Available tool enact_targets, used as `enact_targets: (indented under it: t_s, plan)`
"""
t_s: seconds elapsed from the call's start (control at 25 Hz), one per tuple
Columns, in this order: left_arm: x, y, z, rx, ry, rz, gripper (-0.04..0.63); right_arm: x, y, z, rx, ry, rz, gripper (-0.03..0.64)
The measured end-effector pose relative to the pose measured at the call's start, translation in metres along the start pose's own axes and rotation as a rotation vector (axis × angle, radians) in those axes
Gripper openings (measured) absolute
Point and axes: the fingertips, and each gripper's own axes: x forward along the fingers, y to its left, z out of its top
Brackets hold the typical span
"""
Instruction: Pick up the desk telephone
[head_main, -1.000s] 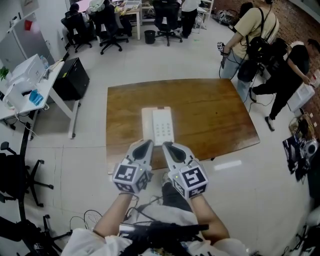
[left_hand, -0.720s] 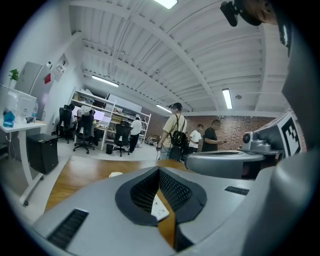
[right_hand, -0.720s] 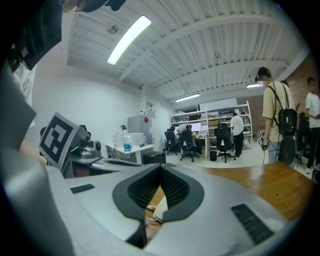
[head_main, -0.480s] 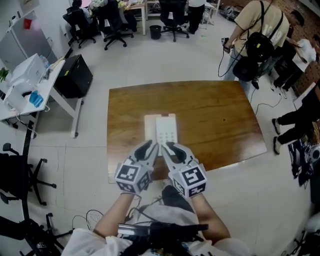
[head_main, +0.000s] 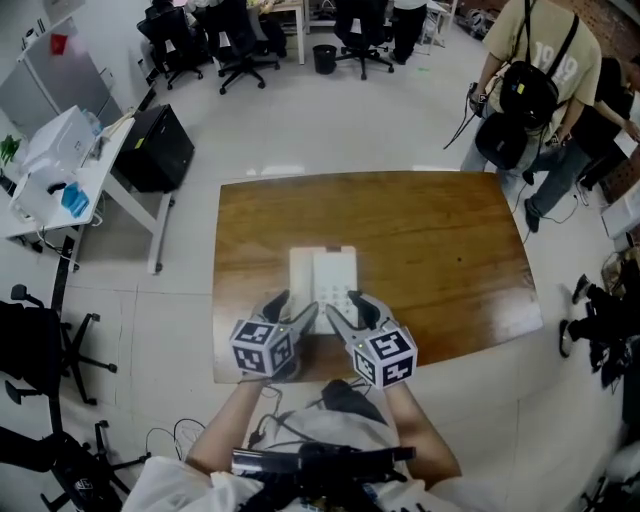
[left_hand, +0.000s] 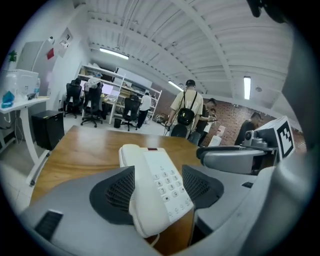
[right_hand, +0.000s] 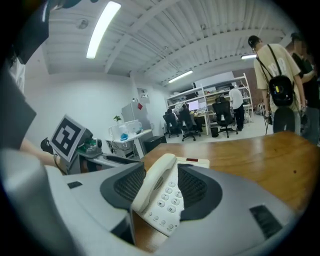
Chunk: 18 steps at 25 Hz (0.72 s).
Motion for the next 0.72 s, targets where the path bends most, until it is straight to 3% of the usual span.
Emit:
enact_targets:
  t_s: [0.08, 0.2, 0.24, 0.32, 0.4, 0.72]
  plan:
    - [0.009, 0.013, -0.013, -0.028, 0.045, 0.011, 0.319, 0.007, -0.012, -0.010, 0.027, 0.029, 0.005, 0.250]
    - [0.021, 0.026, -0.032, -0.081, 0.107, 0.012, 0.335, 0.016, -0.030, -0.026, 0.072, 0.070, 0.005, 0.250]
    - [0.025, 0.028, -0.037, -0.096, 0.125, 0.008, 0.372, 0.020, -0.036, -0.033, 0.102, 0.083, 0.010, 0.250]
    - [0.032, 0.033, -0.045, -0.127, 0.150, 0.002, 0.379, 0.027, -0.046, -0.047, 0.184, 0.114, 0.026, 0.299]
    - [0.039, 0.035, -0.051, -0.152, 0.169, -0.002, 0.379, 0.034, -0.056, -0.060, 0.246, 0.148, 0.032, 0.299]
    - [0.053, 0.041, -0.066, -0.198, 0.231, -0.013, 0.402, 0.061, -0.066, -0.091, 0.281, 0.275, 0.074, 0.345]
